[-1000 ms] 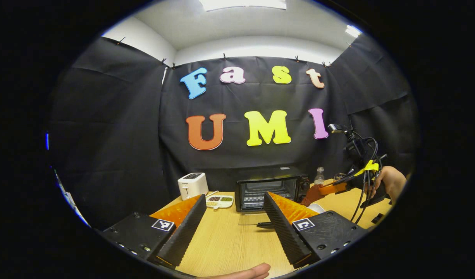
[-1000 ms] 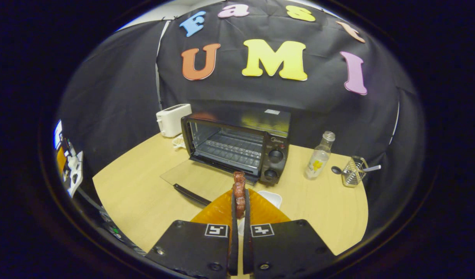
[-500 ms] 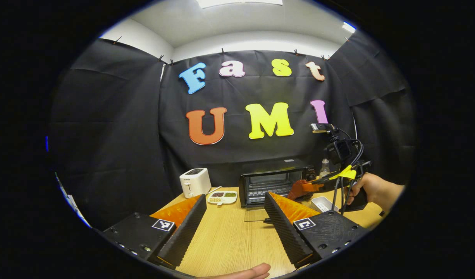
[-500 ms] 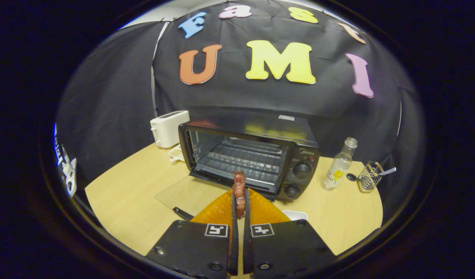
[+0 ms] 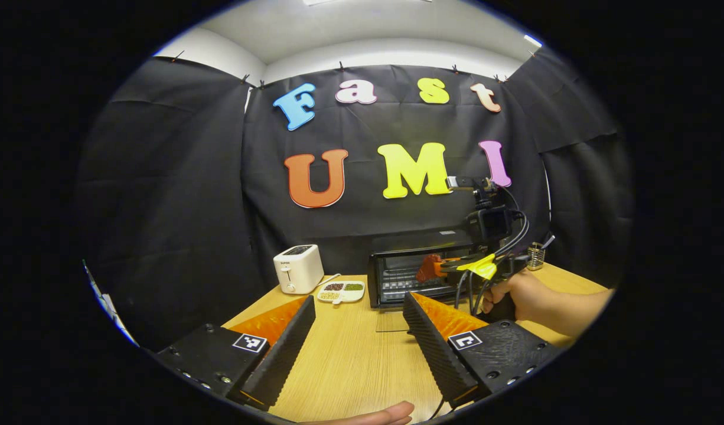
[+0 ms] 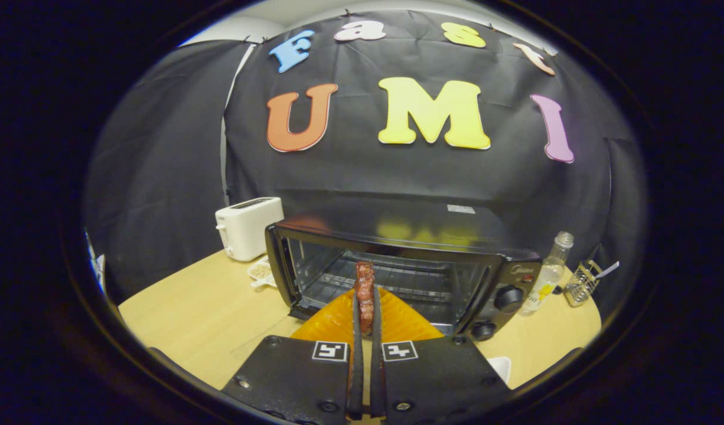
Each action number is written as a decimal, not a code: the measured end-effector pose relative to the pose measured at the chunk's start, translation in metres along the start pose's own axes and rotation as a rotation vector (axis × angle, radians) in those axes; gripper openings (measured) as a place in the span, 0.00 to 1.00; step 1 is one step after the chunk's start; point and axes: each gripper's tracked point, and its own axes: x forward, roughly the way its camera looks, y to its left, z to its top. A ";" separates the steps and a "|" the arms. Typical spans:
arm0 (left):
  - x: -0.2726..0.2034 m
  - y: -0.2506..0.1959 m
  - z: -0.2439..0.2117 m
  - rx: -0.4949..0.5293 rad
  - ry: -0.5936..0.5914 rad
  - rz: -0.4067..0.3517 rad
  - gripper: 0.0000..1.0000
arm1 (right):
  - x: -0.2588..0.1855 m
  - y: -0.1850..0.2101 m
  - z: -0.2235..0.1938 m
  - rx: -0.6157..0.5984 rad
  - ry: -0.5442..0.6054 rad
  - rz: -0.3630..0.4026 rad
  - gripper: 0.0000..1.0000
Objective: Open the electric oven with the left hand, put the food in, and close the electric oven.
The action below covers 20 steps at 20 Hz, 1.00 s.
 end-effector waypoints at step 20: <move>0.014 0.024 -0.024 -0.079 0.030 0.017 0.96 | 0.105 -0.055 -0.033 0.629 0.020 -0.101 0.35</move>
